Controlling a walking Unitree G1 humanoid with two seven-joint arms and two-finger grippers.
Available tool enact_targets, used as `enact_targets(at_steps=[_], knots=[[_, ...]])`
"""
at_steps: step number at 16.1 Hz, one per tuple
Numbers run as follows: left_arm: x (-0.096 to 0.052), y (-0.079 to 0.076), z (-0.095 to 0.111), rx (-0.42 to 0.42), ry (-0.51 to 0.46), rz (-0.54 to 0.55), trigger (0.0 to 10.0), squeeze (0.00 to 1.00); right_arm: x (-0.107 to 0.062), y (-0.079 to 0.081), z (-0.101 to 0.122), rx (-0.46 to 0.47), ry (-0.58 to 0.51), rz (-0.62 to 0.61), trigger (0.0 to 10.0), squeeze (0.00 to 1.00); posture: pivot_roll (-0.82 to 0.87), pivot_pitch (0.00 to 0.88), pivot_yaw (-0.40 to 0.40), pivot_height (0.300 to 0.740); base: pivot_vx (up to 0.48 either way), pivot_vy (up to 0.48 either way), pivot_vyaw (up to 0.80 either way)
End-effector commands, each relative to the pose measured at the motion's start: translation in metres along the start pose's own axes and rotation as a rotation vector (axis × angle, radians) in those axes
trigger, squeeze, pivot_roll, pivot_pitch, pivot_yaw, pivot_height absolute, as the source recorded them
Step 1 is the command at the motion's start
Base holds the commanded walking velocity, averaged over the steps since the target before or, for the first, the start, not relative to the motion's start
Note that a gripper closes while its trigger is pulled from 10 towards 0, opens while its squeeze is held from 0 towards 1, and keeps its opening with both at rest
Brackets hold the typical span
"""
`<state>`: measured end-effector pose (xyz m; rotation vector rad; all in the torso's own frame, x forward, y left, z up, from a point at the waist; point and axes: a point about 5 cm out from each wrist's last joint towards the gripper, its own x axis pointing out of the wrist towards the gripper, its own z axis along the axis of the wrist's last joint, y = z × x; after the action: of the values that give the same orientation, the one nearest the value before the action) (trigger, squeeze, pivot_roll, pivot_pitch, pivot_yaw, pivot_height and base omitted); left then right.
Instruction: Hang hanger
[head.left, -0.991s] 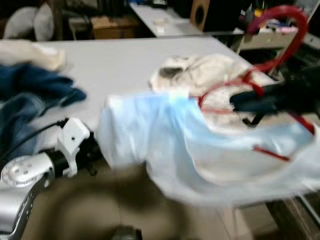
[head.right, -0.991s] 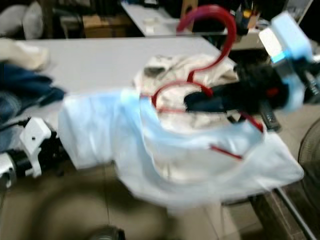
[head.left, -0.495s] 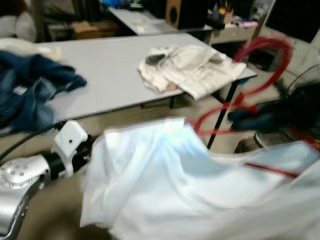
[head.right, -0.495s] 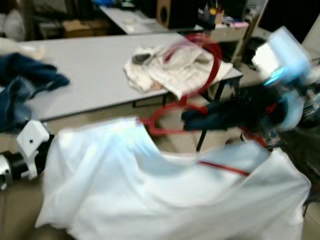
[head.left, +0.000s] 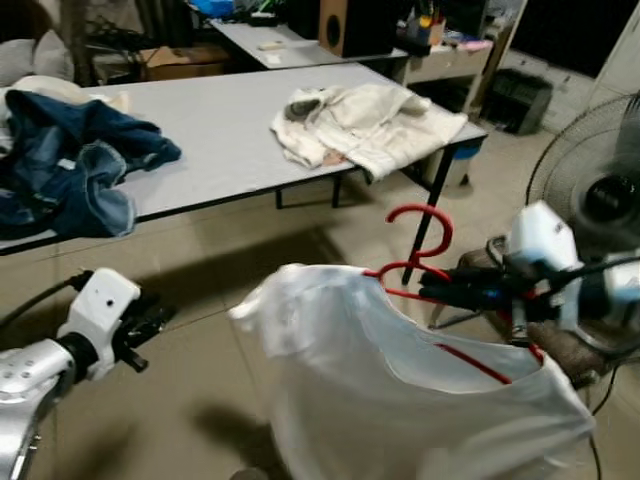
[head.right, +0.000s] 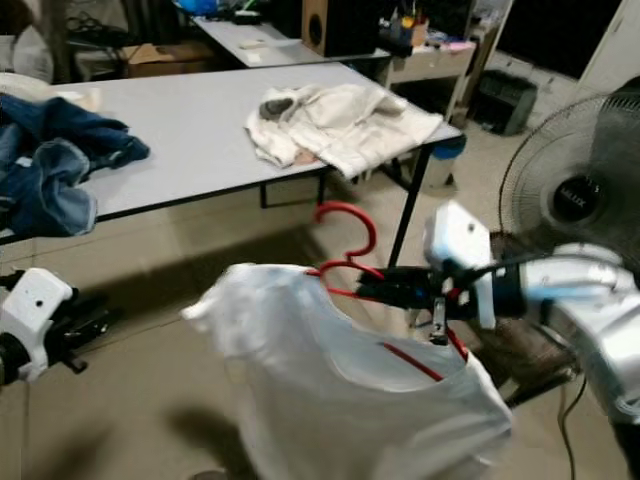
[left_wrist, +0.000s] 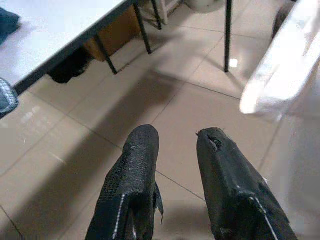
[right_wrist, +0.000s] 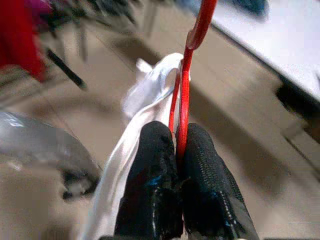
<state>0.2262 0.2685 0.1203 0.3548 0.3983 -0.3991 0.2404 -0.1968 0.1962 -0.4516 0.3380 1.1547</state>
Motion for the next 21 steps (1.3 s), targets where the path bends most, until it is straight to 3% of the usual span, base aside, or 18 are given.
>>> enact_targets(at_steps=[1,2,3,4,5,8,9,12,14,17,18,21], knots=[[0.004,0.001,0.006,0.021,-0.024,0.017,10.0,0.0,0.0,-0.003,-0.001,-0.044,0.04,-0.041,0.0,0.0,0.0,0.0,-0.026,0.74,0.0,0.0,0.0],[0.015,-0.004,0.011,-0.014,-0.072,0.051,10.0,0.0,0.011,-0.001,-0.024,0.037,0.054,-0.137,0.0,0.0,-0.01,0.0,-0.025,0.74,0.0,0.0,0.0],[0.02,-0.007,0.015,-0.035,-0.099,0.055,10.0,0.0,0.015,-0.001,-0.033,0.084,0.046,-0.182,0.0,0.0,0.0,0.0,-0.025,0.74,0.0,0.0,0.0],[0.031,-0.019,0.027,-0.12,-0.196,0.046,10.0,0.0,0.023,-0.002,-0.058,0.21,0.038,-0.33,0.0,0.0,0.0,0.0,-0.023,0.74,0.0,0.0,0.0],[0.037,-0.025,0.034,-0.17,-0.246,0.057,10.0,0.0,0.026,0.0,-0.075,0.274,0.049,-0.413,0.0,0.0,-0.01,0.0,-0.013,0.74,0.0,0.0,0.0],[0.047,-0.033,0.036,-0.24,-0.286,0.06,10.0,0.0,0.029,0.005,-0.094,0.353,0.047,-0.49,0.2,0.0,-0.02,0.0,0.004,0.74,0.0,0.0,0.0],[0.064,-0.056,0.026,-0.293,-0.28,0.0,10.0,0.0,0.04,0.012,-0.118,0.408,0.067,-0.567,10.0,0.0,-0.04,0.0,0.027,0.74,0.0,0.0,0.0],[0.07,-0.064,0.013,-0.298,-0.206,0.03,10.0,0.0,0.046,0.013,-0.124,0.317,0.148,-0.645,10.0,0.0,-0.05,0.0,0.023,0.74,0.0,0.0,0.0],[0.068,-0.065,0.006,-0.288,-0.208,0.13,10.0,0.0,0.054,0.019,-0.119,0.238,0.185,-0.653,10.0,0.0,-0.04,0.0,0.004,0.74,0.0,0.0,0.0],[0.067,-0.067,0.004,-0.282,-0.25,0.23,10.0,0.0,0.065,0.02,-0.108,0.168,0.117,-0.732,10.0,0.0,-0.02,0.0,-0.025,0.74,0.0,0.0,0.53],[0.069,-0.067,-0.001,-0.289,-0.207,0.255,10.0,0.0,0.065,0.017,-0.106,0.199,0.09,-0.78,10.0,0.0,-0.02,0.0,-0.025,0.74,0.0,0.0,0.8],[0.073,-0.072,0.004,-0.282,-0.21,0.23,10.0,0.0,0.057,0.009,-0.099,0.209,0.044,-0.926,10.0,0.0,-0.03,0.0,-0.011,0.74,0.0,0.0,0.8]])
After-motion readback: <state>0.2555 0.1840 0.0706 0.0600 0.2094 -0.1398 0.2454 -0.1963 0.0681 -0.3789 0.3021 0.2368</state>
